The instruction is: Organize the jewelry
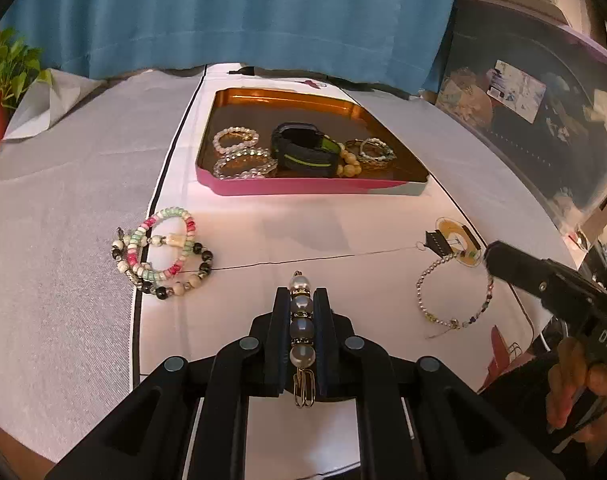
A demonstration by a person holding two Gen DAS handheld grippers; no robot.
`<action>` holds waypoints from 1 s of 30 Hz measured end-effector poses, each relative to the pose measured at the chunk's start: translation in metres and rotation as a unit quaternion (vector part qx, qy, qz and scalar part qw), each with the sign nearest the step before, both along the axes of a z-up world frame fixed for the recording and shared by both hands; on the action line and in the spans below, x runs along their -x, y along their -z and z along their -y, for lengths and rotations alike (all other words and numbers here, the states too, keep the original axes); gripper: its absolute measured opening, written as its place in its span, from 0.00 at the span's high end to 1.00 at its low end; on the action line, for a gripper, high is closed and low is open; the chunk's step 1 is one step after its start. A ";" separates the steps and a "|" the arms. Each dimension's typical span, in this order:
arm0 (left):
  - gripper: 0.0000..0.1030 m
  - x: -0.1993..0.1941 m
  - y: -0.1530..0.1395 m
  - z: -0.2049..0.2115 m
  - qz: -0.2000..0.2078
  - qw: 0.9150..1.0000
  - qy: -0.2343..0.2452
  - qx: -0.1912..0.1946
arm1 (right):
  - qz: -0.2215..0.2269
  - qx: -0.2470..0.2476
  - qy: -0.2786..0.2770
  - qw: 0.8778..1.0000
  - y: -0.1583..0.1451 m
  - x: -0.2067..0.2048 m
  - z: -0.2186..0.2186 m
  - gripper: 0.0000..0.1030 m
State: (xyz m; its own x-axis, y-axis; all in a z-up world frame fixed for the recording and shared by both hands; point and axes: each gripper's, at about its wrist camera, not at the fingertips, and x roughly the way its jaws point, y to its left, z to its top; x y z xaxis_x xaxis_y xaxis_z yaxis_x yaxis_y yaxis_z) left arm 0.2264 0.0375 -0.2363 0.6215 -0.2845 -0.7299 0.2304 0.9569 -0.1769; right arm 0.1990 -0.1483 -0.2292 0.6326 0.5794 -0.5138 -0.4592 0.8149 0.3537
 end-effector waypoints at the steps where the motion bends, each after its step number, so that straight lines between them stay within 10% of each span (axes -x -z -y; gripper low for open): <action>1: 0.91 0.001 -0.001 0.002 0.002 1.000 0.000 -0.002 | -0.002 0.001 -0.001 1.000 -0.001 0.001 0.000 0.97; 30: 0.91 0.025 -0.145 0.027 0.099 0.995 0.014 0.032 | 0.085 0.013 0.000 0.996 -0.154 0.041 -0.005 0.97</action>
